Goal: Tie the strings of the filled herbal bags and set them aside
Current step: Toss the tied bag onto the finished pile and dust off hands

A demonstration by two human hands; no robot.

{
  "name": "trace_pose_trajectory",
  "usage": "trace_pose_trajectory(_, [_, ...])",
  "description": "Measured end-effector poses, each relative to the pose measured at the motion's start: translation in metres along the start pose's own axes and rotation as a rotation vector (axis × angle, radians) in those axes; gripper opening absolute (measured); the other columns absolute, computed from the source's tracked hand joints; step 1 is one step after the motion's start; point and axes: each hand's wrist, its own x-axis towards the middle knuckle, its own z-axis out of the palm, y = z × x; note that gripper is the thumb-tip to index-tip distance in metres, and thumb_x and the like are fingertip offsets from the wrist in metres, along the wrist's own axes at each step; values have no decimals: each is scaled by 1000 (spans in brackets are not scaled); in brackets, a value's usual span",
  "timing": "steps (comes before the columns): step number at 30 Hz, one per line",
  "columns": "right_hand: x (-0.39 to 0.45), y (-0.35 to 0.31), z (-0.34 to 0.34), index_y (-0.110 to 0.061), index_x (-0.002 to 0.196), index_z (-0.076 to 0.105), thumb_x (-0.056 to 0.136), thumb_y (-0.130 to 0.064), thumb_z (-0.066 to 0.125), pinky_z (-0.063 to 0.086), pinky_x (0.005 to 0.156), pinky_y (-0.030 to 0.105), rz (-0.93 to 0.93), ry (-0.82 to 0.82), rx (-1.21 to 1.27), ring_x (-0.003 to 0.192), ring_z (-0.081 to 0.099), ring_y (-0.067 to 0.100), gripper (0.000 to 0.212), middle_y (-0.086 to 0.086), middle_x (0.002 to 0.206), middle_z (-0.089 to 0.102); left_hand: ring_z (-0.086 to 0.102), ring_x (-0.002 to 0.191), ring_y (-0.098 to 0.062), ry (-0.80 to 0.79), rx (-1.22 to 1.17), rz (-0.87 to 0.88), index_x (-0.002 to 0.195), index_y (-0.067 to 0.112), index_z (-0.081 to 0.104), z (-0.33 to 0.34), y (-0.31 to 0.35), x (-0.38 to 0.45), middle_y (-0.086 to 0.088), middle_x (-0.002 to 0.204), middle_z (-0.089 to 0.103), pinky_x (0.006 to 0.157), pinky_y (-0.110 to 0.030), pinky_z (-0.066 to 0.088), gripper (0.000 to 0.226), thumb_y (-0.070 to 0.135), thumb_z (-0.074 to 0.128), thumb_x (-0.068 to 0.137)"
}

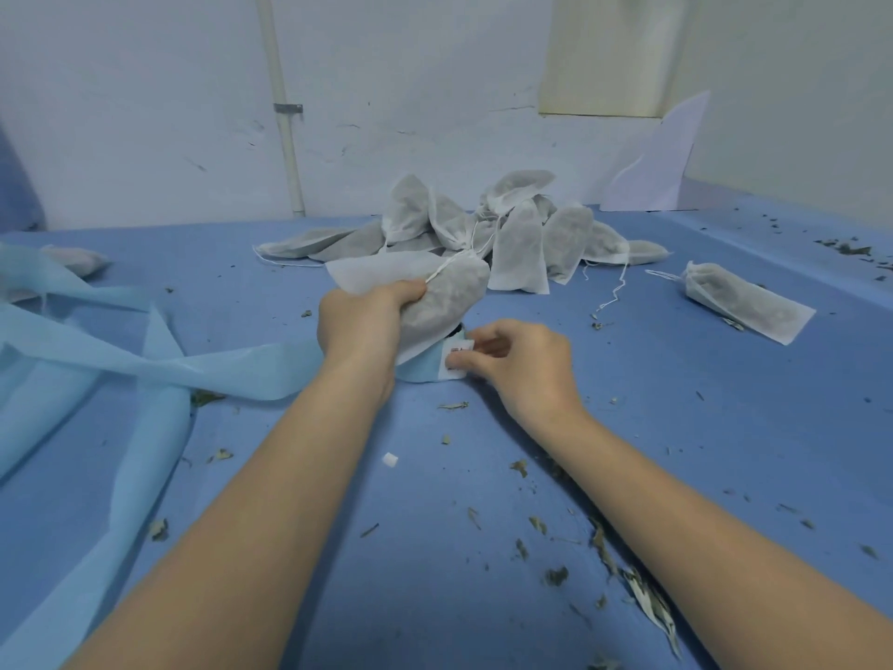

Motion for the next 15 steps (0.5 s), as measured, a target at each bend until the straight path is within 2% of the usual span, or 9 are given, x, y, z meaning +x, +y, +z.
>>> trace_pose_trajectory(3, [0,0,0,-22,73,68,67,-25,87,50,65,13,15,26,-3,68,64,4,20,-10,69,67,65,94,-23,-4,-11,-8,97,8,68,1,-1,0,-4,96,70,89,-37,52,31,15,78,68])
trace_pose_trajectory(5, [0,-1,1,-26,64,61,64,-27,88,50,62,13,29,47,6,65,64,5,27,-11,64,65,66,93,-23,-5,-6,-8,96,8,68,3,-3,0,-4,95,70,88,-37,52,30,16,78,69])
trace_pose_trajectory(8, [0,-3,2,-25,61,59,63,-30,88,48,59,12,57,69,24,66,66,9,30,-6,64,67,66,92,-23,-7,-4,-21,97,7,69,4,-4,1,-5,94,70,84,-34,52,31,17,78,69])
trace_pose_trajectory(11, [0,-4,2,-23,59,61,63,-33,88,46,57,10,50,68,12,67,66,8,29,-7,63,68,66,91,-24,-4,-21,-31,93,8,69,4,-3,1,-5,92,71,87,-37,53,27,16,78,69])
trace_pose_trajectory(15, [0,-5,3,-22,57,61,65,-31,87,42,55,8,9,56,2,56,58,2,29,-10,57,63,66,92,-24,-5,-25,-38,97,7,69,4,-2,1,-6,95,70,87,-36,53,30,15,77,69])
